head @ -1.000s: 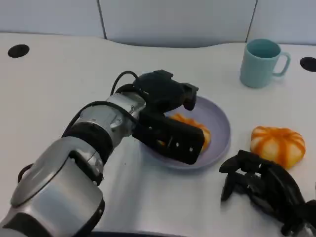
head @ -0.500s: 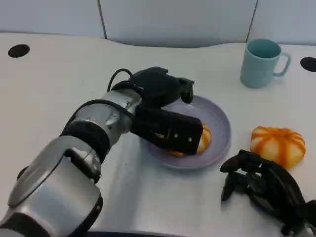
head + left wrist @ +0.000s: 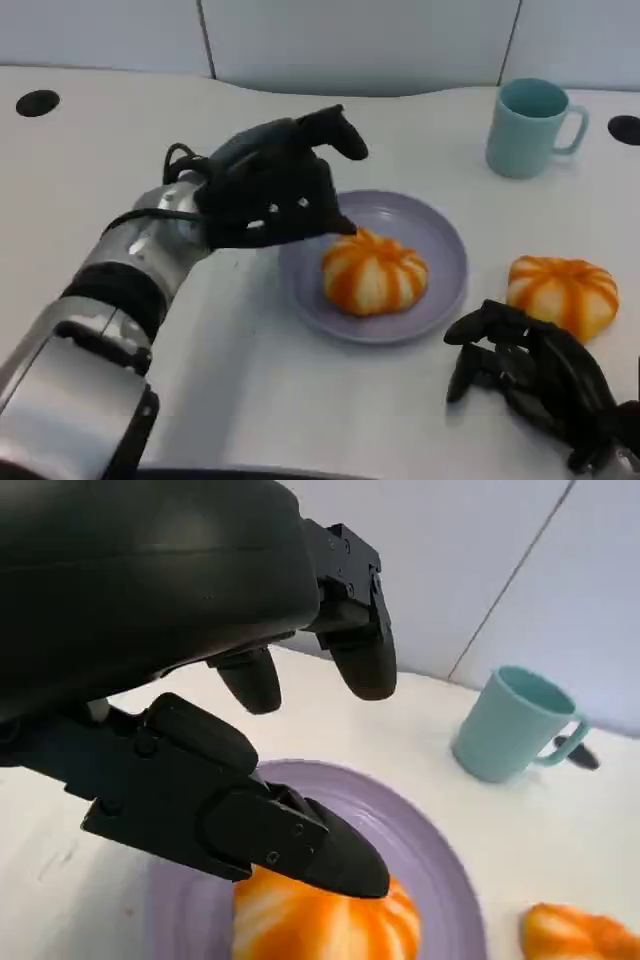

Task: Grasp the bread from the table and place it into the plate.

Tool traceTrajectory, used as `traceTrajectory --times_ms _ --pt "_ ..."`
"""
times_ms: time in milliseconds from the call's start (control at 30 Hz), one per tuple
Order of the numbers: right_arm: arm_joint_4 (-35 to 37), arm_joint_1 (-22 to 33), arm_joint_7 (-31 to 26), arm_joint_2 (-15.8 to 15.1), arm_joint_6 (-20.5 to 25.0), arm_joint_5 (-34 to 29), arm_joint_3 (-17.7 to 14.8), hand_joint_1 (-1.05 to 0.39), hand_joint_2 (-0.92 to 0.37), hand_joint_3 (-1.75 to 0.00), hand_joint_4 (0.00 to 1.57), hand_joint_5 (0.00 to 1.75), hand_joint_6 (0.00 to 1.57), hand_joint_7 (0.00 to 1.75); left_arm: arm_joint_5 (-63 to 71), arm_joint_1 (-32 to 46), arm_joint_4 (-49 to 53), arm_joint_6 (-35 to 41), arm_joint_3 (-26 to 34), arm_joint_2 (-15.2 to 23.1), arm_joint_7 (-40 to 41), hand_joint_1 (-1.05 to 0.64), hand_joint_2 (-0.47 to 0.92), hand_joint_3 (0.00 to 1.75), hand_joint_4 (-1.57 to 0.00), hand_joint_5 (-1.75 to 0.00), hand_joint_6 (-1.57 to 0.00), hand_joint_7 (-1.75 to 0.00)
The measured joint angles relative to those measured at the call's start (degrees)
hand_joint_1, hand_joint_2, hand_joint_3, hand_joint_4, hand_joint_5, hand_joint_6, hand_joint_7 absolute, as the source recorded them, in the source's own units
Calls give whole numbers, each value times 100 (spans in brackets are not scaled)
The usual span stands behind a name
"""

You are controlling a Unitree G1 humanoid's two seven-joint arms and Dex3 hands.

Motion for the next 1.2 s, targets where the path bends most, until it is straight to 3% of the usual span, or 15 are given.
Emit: traceTrajectory --times_ms 467,633,867,1200 --pt "298 -84 168 -32 -266 15 -54 -55 -92 -9 63 158 74 101 -2086 1478 -1128 -535 1419 186 -1919 -71 92 8 -1 -145 -15 -84" --pt "362 -112 181 -29 -316 17 -58 -56 -92 -10 63 156 74 100 -2669 2124 -1744 -518 1736 113 -2183 -66 92 15 -14 -137 -25 -69" --pt "273 -124 58 -47 -112 2 -43 -58 -92 -10 62 155 73 102 -3488 3106 -2672 -183 2064 -60 -2583 -69 92 15 -22 -137 -26 -79" --pt "349 -165 39 -62 -222 -90 -33 -56 -92 -11 63 157 71 103 -4117 3986 -3564 127 2349 -225 -2830 -69 92 17 -32 -134 -30 -82"
